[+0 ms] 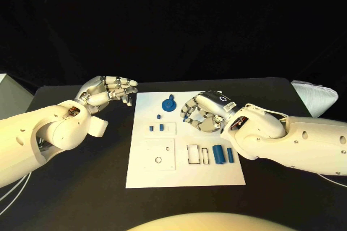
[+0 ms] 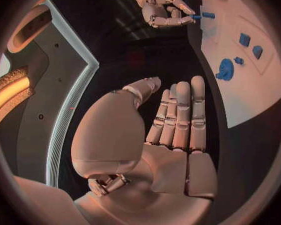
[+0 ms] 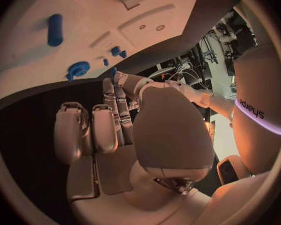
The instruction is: Assemble the parts on the task board
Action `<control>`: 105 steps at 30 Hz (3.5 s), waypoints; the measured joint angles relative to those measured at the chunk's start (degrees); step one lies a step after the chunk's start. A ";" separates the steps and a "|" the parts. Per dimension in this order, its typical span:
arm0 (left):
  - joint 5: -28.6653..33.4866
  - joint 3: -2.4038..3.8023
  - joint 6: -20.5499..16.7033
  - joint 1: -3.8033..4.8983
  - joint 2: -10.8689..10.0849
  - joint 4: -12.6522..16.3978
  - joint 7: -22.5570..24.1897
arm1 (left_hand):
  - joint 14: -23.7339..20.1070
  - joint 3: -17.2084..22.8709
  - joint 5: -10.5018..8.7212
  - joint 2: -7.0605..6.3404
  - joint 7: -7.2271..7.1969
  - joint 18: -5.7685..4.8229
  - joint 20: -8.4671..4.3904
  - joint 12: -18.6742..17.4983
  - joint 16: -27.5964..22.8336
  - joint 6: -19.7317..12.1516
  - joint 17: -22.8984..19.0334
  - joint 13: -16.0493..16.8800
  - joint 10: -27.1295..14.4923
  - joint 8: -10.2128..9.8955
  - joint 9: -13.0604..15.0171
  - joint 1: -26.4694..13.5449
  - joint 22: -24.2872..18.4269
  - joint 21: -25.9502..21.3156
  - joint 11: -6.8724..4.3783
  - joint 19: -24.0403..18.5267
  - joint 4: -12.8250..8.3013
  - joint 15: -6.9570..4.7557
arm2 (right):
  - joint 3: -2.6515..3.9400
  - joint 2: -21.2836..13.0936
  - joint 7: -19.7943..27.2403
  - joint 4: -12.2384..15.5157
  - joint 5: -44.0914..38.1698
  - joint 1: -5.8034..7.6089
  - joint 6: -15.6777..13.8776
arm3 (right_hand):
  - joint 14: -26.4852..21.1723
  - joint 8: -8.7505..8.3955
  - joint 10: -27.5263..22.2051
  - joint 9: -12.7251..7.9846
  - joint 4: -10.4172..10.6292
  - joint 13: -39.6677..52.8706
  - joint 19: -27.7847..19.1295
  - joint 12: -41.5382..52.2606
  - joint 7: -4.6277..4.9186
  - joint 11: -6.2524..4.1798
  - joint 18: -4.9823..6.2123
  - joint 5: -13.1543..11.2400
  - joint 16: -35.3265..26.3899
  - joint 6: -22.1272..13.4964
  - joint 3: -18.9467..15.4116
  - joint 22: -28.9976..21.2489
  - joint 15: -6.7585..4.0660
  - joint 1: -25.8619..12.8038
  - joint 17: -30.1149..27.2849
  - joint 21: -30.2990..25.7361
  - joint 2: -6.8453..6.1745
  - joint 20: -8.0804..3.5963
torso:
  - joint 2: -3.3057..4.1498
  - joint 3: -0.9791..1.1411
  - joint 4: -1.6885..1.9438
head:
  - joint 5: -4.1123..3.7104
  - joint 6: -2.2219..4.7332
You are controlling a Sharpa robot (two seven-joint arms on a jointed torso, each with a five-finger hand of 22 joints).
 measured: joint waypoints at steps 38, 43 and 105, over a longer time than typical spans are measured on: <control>0.66 -0.06 -0.80 -0.08 1.18 0.21 -1.15 | 0.00 -0.15 0.00 0.00 0.00 -0.01 0.21 0.00 0.01 -0.41 -0.05 0.01 0.00 0.00 -0.02 0.00 -0.17 -0.22 0.00 0.21 0.16 0.00 | -0.55 9.18 -7.18 -2.95 -10.70 -6.21 5.50 | 0.10 0.00 0.00 0.12 -1.23 0.46 0.00 0.08 0.04 0.00 0.00 -0.09 0.00 0.04 0.95 0.02 0.10 0.51 -0.29 1.33 1.00 0.00 | 0.11 0.08 0.06 | 4.24 -1.28; 0.66 -0.07 -0.80 -0.08 1.18 0.19 -1.34 | 0.00 -0.15 0.00 0.00 0.00 -0.01 0.21 0.00 0.01 -0.41 -0.05 0.01 0.00 0.00 -0.02 0.00 -0.17 -0.22 0.00 0.21 0.15 0.00 | -0.55 9.28 -7.68 -2.99 -11.39 -6.26 5.79 | 0.11 0.08 0.01 0.17 -1.23 0.46 0.00 0.08 0.04 0.00 0.00 -0.10 0.00 0.04 0.95 0.02 0.10 0.51 -0.29 1.69 1.00 0.00 | 0.12 0.08 0.10 | 4.22 -1.64; 0.66 -0.07 -0.77 -0.09 1.22 -0.64 -2.02 | 0.00 -0.48 -0.22 0.00 0.00 -0.01 0.20 0.00 0.01 -0.41 -0.14 -0.03 -0.20 0.00 -0.02 0.00 -0.52 -0.66 0.20 0.62 0.48 0.00 | -0.63 10.00 -7.88 -3.42 -12.69 -7.23 8.18 | 0.01 0.13 0.59 0.44 -1.13 0.56 0.00 -0.15 0.08 -0.30 0.01 -0.12 0.00 0.07 1.03 0.03 0.00 0.15 -0.34 1.68 1.06 0.01 | 0.10 0.07 0.09 | 4.55 -4.12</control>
